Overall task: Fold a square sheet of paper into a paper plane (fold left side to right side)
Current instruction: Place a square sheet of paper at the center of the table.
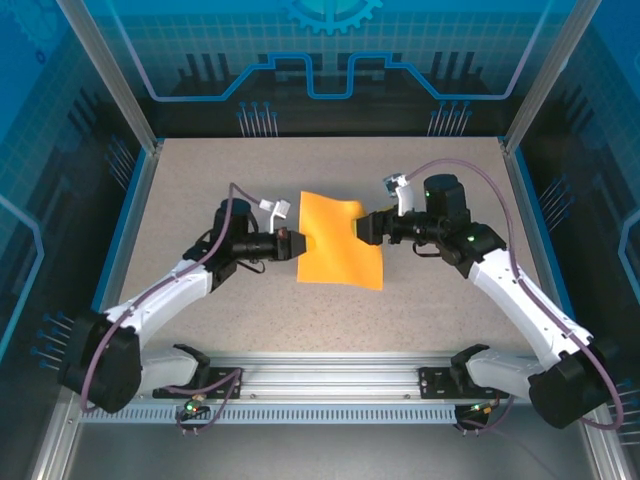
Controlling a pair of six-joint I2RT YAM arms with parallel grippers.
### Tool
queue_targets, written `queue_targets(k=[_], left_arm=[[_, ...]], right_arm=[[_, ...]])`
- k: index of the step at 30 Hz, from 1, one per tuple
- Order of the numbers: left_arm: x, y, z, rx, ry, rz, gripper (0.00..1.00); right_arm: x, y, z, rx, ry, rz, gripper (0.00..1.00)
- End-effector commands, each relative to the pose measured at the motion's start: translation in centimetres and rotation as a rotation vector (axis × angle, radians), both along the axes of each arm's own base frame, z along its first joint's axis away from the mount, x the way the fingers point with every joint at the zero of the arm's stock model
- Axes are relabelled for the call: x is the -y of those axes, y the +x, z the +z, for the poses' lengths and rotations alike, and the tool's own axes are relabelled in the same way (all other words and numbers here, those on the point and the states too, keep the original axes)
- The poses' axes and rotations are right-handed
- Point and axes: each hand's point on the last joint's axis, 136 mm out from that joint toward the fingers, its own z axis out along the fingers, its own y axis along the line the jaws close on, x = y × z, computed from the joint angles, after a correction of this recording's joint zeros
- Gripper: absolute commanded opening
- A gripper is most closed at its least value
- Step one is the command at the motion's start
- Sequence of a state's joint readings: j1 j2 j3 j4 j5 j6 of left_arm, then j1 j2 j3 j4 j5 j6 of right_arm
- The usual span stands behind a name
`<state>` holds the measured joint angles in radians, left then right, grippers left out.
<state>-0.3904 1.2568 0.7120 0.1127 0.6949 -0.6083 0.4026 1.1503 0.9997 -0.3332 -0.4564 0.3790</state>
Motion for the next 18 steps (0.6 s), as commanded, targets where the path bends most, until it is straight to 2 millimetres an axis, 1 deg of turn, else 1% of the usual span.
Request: queue_targets(k=[1, 6, 7, 8, 10, 12, 14, 18], left_arm=[[-0.4, 0.3, -3.7, -0.097, 0.061, 0.068, 0.00], [-1.1, 0.4, -8.7, -0.223, 0.149, 0.118, 0.00], [-1.3, 0.3, -9.6, -0.244, 0.168, 0.121, 0.00], [-1.4, 0.3, -10.6, -0.269, 0.188, 0.125, 0.00], [-1.8, 0.1, -12.1, -0.301, 0.235, 0.129, 0.00], [-2.4, 0.1, -13.6, -0.332, 0.295, 0.141, 0.00], [-2.5, 0.2, -14.3, -0.345, 0.329, 0.130, 0.00], [-2.7, 0.5, -14.4, -0.342, 0.375, 0.113, 0.00]], right_arm=[[2.1, 0.2, -4.5, -0.097, -0.113, -0.085, 0.82], [3.5, 0.6, -9.0, -0.190, -0.192, -0.159, 0.85], [3.6, 0.8, -9.3, -0.197, -0.196, -0.170, 0.85], [3.8, 0.5, -11.1, -0.242, -0.212, -0.181, 0.85], [3.6, 0.4, -12.6, -0.284, -0.210, -0.187, 0.82], [3.0, 0.4, -14.3, -0.331, -0.196, -0.187, 0.74], [2.3, 0.4, -15.6, -0.364, -0.195, -0.179, 0.66], [1.3, 0.7, -18.1, -0.410, -0.209, -0.187, 0.43]])
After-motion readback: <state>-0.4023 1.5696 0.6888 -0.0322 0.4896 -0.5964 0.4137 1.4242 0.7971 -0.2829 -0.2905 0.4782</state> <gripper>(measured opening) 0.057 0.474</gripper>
